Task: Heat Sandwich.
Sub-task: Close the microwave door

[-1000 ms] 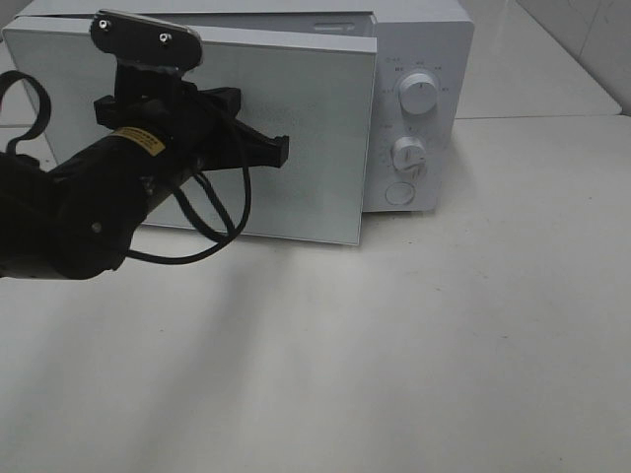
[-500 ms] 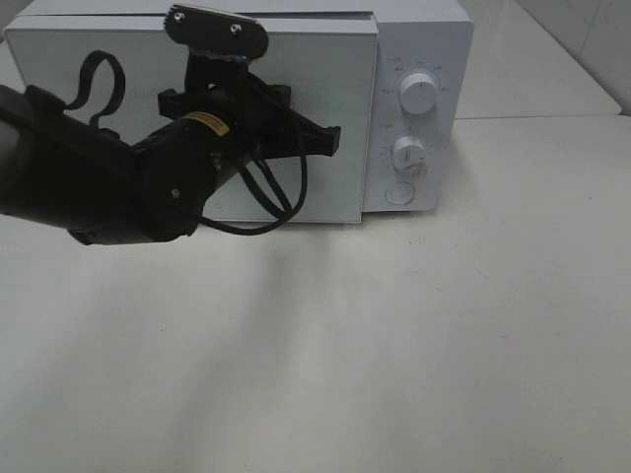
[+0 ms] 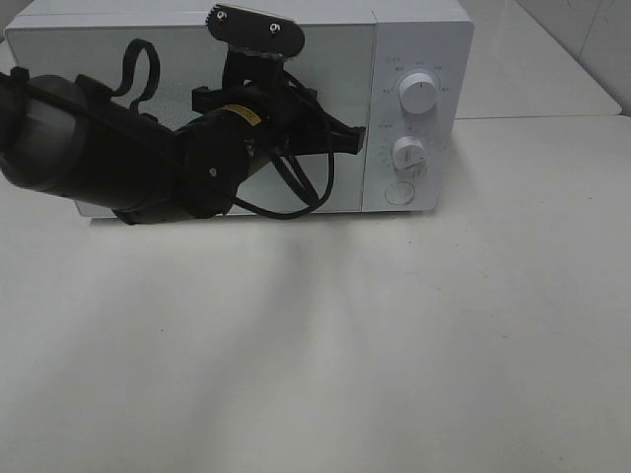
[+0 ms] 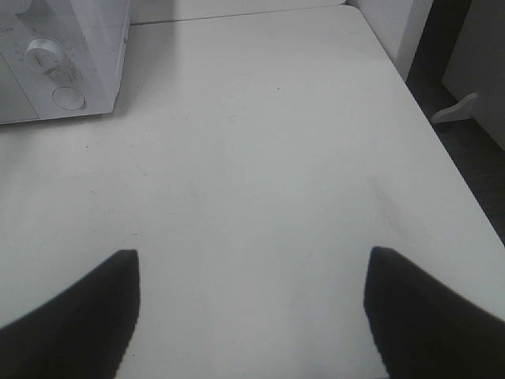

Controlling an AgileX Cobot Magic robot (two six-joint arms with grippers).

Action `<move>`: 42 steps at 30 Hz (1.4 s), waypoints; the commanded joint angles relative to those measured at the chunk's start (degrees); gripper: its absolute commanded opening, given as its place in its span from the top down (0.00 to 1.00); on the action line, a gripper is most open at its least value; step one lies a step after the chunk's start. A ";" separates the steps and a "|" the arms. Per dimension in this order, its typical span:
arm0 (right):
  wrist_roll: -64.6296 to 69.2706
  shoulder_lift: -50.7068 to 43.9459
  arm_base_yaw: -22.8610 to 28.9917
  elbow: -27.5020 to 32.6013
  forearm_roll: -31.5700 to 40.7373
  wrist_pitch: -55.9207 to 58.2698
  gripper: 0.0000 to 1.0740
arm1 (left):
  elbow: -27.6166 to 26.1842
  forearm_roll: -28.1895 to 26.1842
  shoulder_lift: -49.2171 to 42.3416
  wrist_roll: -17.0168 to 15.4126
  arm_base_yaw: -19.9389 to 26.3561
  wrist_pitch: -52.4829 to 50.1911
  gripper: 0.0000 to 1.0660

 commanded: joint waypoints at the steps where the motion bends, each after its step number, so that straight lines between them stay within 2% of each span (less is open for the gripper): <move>1: 0.00 -1.49 -0.34 0.11 0.11 -0.52 0.30 | -2.01 -3.15 0.11 0.00 2.58 -4.41 1.00; 16: 0.00 -1.49 -0.34 0.11 0.11 -0.52 0.30 | -1.60 -3.78 -0.97 1.83 1.89 -1.49 1.00; 26: 0.00 -1.49 -0.34 0.11 0.11 -0.52 0.30 | 7.51 -5.21 -7.05 1.89 -1.89 -2.06 1.00; 29: 0.00 -1.49 -0.34 0.11 0.11 -0.52 0.30 | 8.77 -5.73 -7.91 1.89 -2.69 -1.78 1.00; 30: 0.00 -1.49 -0.34 0.11 0.11 -0.52 0.30 | 10.08 -5.79 -9.05 1.89 -3.50 -0.63 0.91; 31: 0.00 -1.49 -0.34 0.11 0.11 -0.52 0.30 | 10.08 -5.79 -9.05 1.89 -3.50 -0.63 0.91; 32: 0.00 -1.49 -0.34 0.11 0.11 -0.52 0.30 | 10.77 -5.79 -9.63 1.89 -3.67 0.23 0.83; 33: 0.00 -1.49 -0.34 0.11 0.11 -0.52 0.30 | 11.52 -5.90 -10.26 1.89 -3.95 1.32 0.70; 34: 0.00 -1.49 -0.34 0.11 0.11 -0.52 0.30 | 12.95 -6.70 -11.57 1.83 -4.47 1.89 0.38; 35: 0.00 -1.49 -0.34 0.11 0.11 -0.52 0.30 | 13.58 -7.45 -12.03 1.78 -4.47 2.35 0.21; 36: 0.00 -1.49 -0.34 0.11 0.11 -0.52 0.30 | 13.58 -7.45 -12.03 1.78 -4.47 2.35 0.21; 37: 0.00 -1.49 -0.34 0.11 0.11 -0.52 0.30 | 14.04 -8.02 -12.43 1.78 -4.47 3.15 0.10; 38: 0.00 -1.49 -0.34 0.11 0.11 -0.52 0.30 | 14.55 -8.42 -12.89 1.83 -4.47 4.13 0.05; 42: 0.00 -1.49 -0.34 0.11 0.11 -0.52 0.30 | 17.13 -8.59 -14.78 1.89 -4.47 6.13 0.07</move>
